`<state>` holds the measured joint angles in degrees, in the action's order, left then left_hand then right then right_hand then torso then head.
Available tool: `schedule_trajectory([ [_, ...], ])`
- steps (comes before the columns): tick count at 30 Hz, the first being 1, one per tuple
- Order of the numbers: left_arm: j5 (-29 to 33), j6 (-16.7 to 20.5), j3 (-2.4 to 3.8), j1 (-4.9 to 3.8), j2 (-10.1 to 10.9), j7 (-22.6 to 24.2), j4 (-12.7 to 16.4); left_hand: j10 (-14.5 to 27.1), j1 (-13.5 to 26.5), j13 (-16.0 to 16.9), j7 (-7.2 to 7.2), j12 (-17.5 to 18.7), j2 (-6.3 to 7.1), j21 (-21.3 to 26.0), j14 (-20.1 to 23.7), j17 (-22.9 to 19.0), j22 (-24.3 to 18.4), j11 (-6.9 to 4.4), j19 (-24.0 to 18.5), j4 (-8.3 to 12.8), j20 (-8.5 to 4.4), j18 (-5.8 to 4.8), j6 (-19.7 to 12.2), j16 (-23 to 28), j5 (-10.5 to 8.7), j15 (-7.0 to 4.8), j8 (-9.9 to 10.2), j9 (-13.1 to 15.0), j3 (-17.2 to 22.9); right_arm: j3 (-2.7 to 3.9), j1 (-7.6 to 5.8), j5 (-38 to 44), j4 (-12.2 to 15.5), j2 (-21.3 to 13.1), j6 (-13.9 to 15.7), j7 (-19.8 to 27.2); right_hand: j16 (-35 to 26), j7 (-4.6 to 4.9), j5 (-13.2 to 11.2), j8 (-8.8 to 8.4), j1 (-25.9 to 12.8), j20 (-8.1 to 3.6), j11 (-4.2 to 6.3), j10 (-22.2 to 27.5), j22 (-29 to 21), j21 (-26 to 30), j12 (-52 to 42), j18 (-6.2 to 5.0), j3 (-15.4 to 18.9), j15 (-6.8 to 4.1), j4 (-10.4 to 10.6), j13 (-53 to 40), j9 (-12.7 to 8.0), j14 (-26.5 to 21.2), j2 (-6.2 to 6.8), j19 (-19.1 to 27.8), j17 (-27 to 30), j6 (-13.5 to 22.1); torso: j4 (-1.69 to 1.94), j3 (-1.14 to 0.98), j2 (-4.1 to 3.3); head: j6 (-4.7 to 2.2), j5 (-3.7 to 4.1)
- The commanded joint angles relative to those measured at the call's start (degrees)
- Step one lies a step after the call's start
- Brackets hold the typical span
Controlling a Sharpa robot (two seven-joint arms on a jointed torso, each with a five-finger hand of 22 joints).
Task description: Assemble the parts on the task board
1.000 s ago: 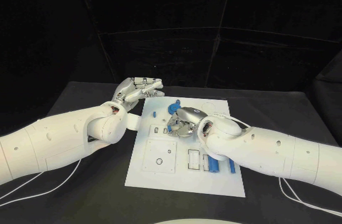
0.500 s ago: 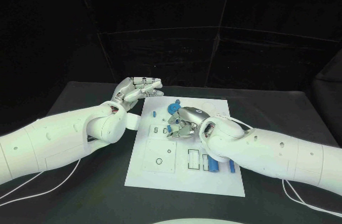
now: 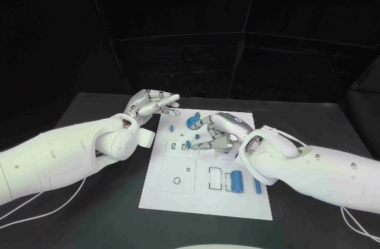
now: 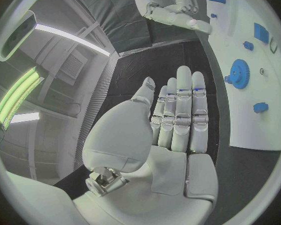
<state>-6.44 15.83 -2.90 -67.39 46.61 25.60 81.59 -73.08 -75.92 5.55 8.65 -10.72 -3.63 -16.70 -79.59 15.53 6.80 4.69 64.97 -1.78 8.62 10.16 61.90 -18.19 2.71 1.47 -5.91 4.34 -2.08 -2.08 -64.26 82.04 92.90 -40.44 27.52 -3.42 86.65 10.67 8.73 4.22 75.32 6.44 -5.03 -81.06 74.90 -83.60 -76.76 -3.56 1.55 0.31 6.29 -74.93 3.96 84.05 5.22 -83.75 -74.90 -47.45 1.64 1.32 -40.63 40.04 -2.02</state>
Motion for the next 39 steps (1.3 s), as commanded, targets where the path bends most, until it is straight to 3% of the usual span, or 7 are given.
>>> schedule_trajectory([
  [1,-8.3,-2.5,0.06,-0.22,0.4,-9.2,0.4,-3.2,1.4,0.8,-1.36,-1.1,0.00,-3.6,-6.3,3.6,1.7,-1.59,5.8,-1.0,-2.44,0.39,1.9,-5.3,0.17,-2.23,-0.6,0.4,-0.1,0.14,-1.34,-8.0,1.7,-2.5,1.7,6.0,0.0,-0.27,1.0,0.54,1.1,0.21,-0.22,0.1,0.5,-0.2,-0.2,0.55,0.0,0.37,0.3,-2.2,0.2,4.1,-0.42,0.0,-6.0,-1.0,-0.25,-0.36,0.52,0.05,-0.30],
  [6,-21.3,-10.4,0.08,-1.36,1.3,-24.0,1.2,-9.8,9.2,5.1,-3.40,-6.7,-0.44,-10.1,-8.0,39.6,5.2,-3.94,12.4,-7.0,-5.11,0.34,4.7,-42.8,0.54,-4.47,-2.1,1.9,-2.7,0.16,-4.21,-18.4,3.2,-7.8,-1.2,6.8,-1.2,-0.79,2.2,1.47,2.1,-0.13,0.26,1.3,-1.6,0.9,1.4,0.13,0.0,-0.05,0.0,-0.6,0.3,3.4,-1.84,1.0,-3.4,-2.6,-0.69,-0.72,1.37,0.35,-0.75],
  [12,-33.6,-17.4,0.09,-3.53,0.8,-38.2,1.4,-6.0,10.3,16.7,-4.38,-18.7,0.23,-23.1,-8.9,64.7,15.7,-4.81,14.2,-12.4,-6.96,-0.53,3.7,-65.1,-0.22,-5.37,-5.8,6.3,-7.9,0.15,-7.05,-25.6,2.6,-11.7,-1.9,7.1,-1.6,-0.97,2.7,1.79,2.1,-0.30,0.44,1.4,-2.4,1.2,1.6,-0.01,0.3,-0.22,-0.1,-0.4,0.4,3.2,-1.97,1.3,-2.6,-3.0,-0.83,-1.21,2.17,0.71,-1.17],
  [15,-39.4,-19.8,0.08,-4.83,0.0,-45.2,1.4,-3.7,10.1,21.8,-4.84,-24.3,0.33,-36.3,-9.4,69.4,31.3,-5.66,16.0,-14.3,-7.24,-2.28,3.2,-68.4,-0.02,-5.79,-8.8,9.0,-9.9,0.15,-7.81,-28.3,1.7,-12.9,-1.7,7.3,-1.6,-1.02,2.8,1.86,2.1,-0.35,0.48,1.4,-2.5,1.3,1.6,-0.03,0.4,-0.27,-0.1,-0.4,0.4,3.2,-2.05,1.4,-2.5,-3.1,-0.85,-1.35,2.52,0.87,-1.17],
  [21,-46.5,-23.7,0.07,-6.92,-1.9,-51.8,1.3,-3.8,10.0,31.4,-6.53,-34.3,-1.11,-46.1,-10.4,74.4,43.4,-6.74,17.5,-14.5,-7.96,-3.64,3.5,-71.7,-0.18,-6.92,-15.3,15.3,-11.5,0.14,-8.38,-30.2,0.4,-13.3,-1.1,5.9,-1.8,-1.08,3.1,1.97,2.0,-0.42,0.55,1.4,-3.1,1.6,1.7,-0.15,0.5,-0.34,-0.1,-0.3,0.4,3.1,-2.18,1.7,-2.1,-3.2,-0.99,-1.62,2.95,1.18,-1.18],
  [26,-49.9,-26.8,-0.17,-8.35,-4.9,-53.5,-0.5,-2.0,7.8,35.6,-6.92,-39.0,-1.45,-49.8,-10.3,74.0,47.8,-6.89,17.2,-13.8,-8.12,-4.13,-1.9,-71.5,-0.04,-7.14,-22.2,24.2,-11.7,0.14,-8.54,-30.6,-0.4,-13.2,-0.4,3.5,-2.2,-1.21,4.6,2.12,1.6,-0.62,0.69,1.5,-3.8,2.0,1.9,-0.27,1.1,-0.51,0.1,0.0,0.3,3.0,-2.46,1.9,-1.5,-3.2,-0.95,-1.59,2.99,1.28,-1.18],
  [39,-53.2,-29.9,-2.99,-10.40,-11.7,-55.0,-6.8,-2.3,13.1,38.8,-7.25,-42.2,-1.59,-52.7,-10.4,74.5,51.8,-7.31,17.3,-14.9,-8.57,-4.59,-4.2,-71.8,-0.04,-7.55,-25.4,29.1,-16.1,0.13,-8.60,-30.8,-1.5,-12.4,0.0,1.6,-2.5,-1.28,5.5,2.28,0.9,-0.73,0.76,1.5,-4.4,2.4,2.0,-0.38,1.7,-0.60,0.5,0.3,0.2,3.0,-2.56,2.1,-1.1,-3.2,-0.97,-1.46,2.84,1.78,-1.58],
])
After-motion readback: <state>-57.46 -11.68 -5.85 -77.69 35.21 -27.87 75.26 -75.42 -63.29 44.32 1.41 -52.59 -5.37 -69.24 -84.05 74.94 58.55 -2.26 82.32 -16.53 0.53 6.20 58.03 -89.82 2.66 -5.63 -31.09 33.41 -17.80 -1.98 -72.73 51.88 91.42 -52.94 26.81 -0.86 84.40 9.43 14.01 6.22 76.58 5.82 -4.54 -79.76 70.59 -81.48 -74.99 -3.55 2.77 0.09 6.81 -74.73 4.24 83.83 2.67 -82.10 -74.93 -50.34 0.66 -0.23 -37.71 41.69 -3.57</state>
